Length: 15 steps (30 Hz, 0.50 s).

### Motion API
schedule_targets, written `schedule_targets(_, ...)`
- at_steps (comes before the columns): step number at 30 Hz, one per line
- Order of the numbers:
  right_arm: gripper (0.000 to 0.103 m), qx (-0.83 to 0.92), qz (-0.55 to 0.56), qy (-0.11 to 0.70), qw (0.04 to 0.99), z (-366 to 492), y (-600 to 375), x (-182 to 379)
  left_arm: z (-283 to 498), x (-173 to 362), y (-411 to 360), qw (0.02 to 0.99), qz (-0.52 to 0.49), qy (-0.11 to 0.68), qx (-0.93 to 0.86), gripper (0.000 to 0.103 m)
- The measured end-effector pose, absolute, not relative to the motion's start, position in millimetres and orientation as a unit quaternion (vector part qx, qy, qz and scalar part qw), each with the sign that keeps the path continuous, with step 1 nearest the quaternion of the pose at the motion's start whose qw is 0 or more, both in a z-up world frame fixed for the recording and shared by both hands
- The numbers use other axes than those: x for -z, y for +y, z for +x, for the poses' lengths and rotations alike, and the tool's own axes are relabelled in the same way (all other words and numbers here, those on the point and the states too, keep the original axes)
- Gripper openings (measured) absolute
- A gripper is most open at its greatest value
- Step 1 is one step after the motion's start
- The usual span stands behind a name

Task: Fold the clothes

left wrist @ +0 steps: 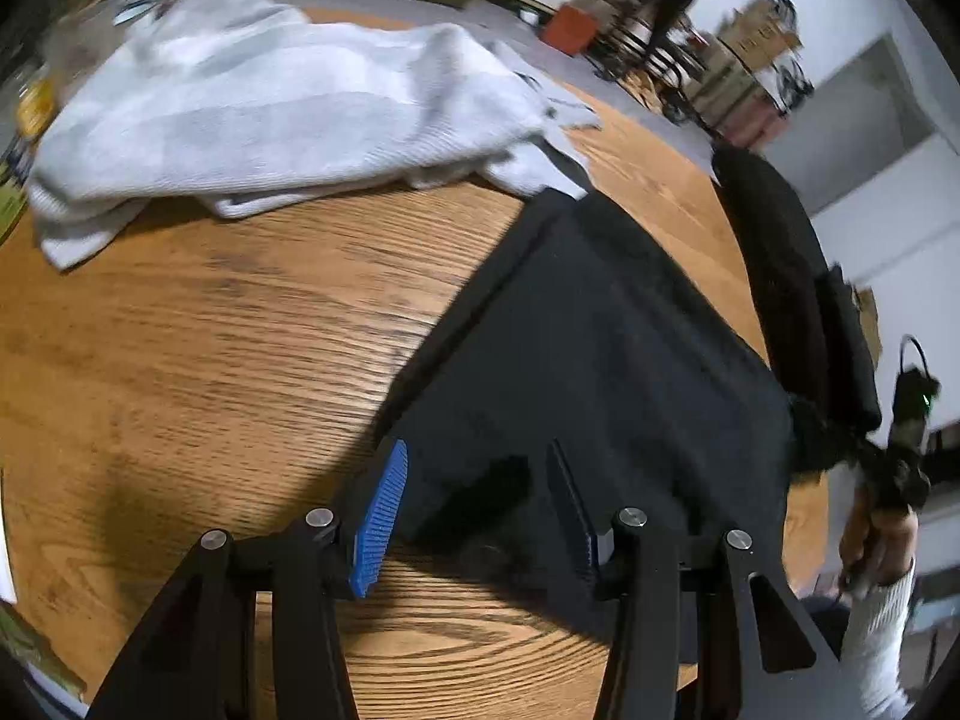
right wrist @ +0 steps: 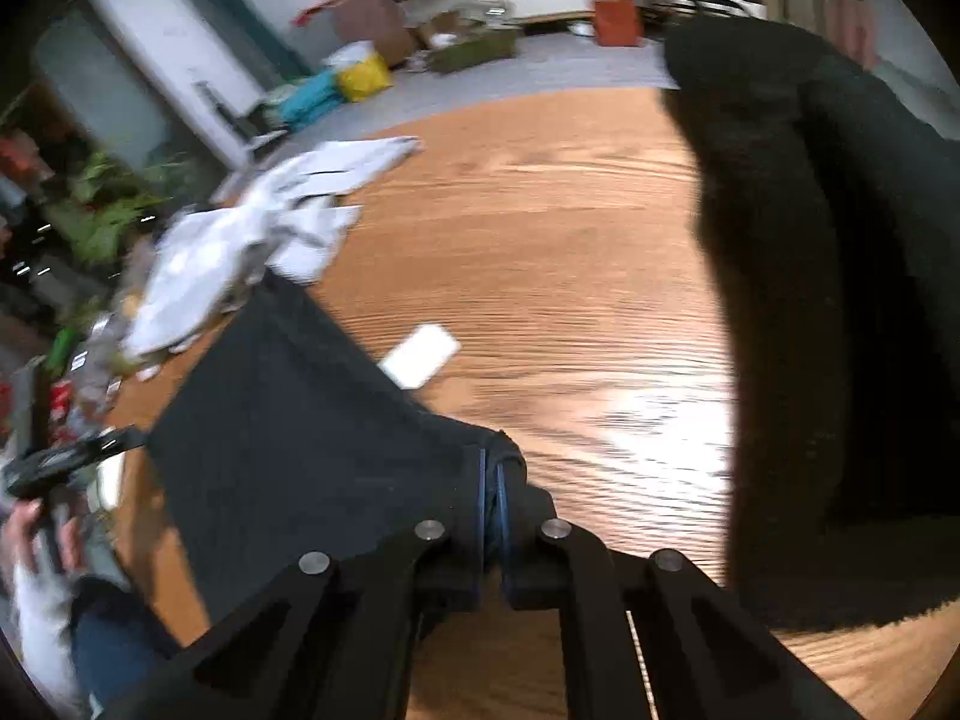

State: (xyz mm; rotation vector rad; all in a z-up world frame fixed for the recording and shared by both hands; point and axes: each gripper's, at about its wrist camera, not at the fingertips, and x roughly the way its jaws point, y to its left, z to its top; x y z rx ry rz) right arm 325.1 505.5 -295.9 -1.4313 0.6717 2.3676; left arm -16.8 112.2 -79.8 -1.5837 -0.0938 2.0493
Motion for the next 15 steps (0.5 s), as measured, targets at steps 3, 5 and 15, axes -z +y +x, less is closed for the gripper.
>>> schedule_targets(3, 0.021, -0.8, -0.537, 0.227, 0.142, 319.2, 506.6, 319.0, -14.1, 82.9, 118.7, 0.271, -0.593, -0.021, -0.758, 0.055)
schedule_targets(5, 0.038, -0.798, -0.534, 0.24, 0.142, 322.7, 510.2, 320.6, -12.6, 85.7, 122.7, 0.27, -0.597, -0.013, -0.755, 0.057)
schedule_targets(15, 0.067, -0.816, -0.504, 0.265, 0.104, 346.3, 509.7, 295.9, -21.3, 101.0, 111.0, 0.219, -0.629, -0.031, -0.745, 0.057)
